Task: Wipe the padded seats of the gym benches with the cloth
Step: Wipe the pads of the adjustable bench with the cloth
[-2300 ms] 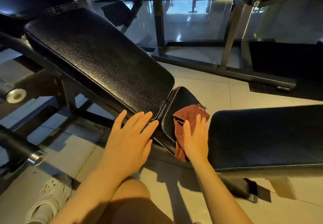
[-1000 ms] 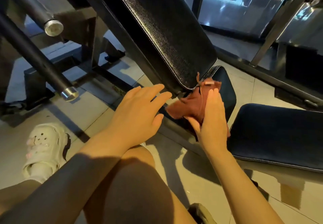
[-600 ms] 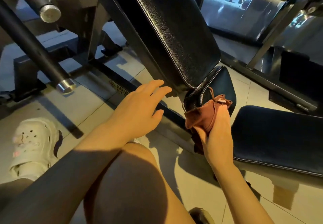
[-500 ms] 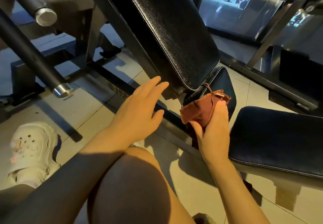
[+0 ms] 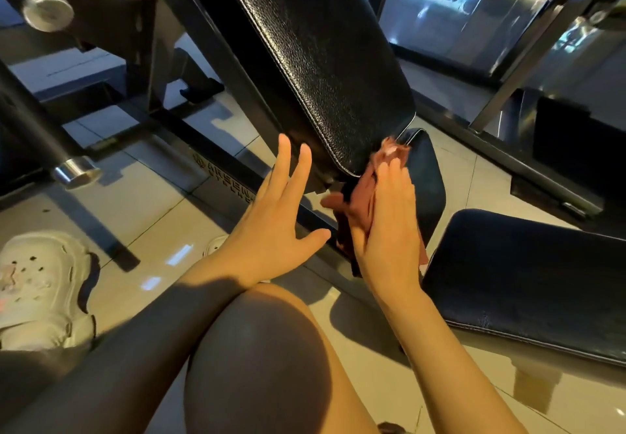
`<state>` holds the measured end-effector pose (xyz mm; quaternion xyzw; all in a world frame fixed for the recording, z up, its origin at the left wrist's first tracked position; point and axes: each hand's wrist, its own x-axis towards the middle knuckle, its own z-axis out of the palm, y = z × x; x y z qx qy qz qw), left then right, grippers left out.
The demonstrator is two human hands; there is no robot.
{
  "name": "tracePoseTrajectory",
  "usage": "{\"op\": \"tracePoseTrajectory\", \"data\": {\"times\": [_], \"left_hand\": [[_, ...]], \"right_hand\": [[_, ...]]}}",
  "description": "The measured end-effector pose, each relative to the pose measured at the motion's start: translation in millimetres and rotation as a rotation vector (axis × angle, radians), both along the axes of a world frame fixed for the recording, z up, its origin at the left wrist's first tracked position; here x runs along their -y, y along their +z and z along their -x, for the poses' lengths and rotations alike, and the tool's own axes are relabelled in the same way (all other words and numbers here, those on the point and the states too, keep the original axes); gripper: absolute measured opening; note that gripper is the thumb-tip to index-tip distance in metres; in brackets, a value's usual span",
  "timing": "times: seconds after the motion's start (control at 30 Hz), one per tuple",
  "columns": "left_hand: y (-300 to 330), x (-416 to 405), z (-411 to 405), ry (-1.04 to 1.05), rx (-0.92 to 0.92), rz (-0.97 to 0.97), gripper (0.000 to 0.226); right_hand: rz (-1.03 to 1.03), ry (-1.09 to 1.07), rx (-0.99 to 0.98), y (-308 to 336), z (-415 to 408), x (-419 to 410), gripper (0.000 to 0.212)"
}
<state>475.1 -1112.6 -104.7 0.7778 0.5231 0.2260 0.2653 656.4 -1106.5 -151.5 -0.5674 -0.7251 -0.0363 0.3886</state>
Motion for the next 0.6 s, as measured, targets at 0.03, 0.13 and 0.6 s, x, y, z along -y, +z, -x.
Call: {"op": "tracePoseTrajectory", "data": {"times": [0.03, 0.13, 0.6], "left_hand": [[-0.1, -0.3, 0.0, 0.001, -0.003, -0.005, 0.106], [0.8, 0.8, -0.5, 0.013, 0.011, -0.027, 0.104], [1.4, 1.6, -4.0, 0.086, 0.136, -0.002, 0.090]], "right_hand": [[-0.031, 0.070, 0.051, -8.5, -8.7, 6.8, 0.090], [-0.007, 0.140, 0.236, -30.6, -34.9, 26.3, 0.119], [-0.185, 0.156, 0.957, -1.4, -33.9, 6.4, 0.067]]}}
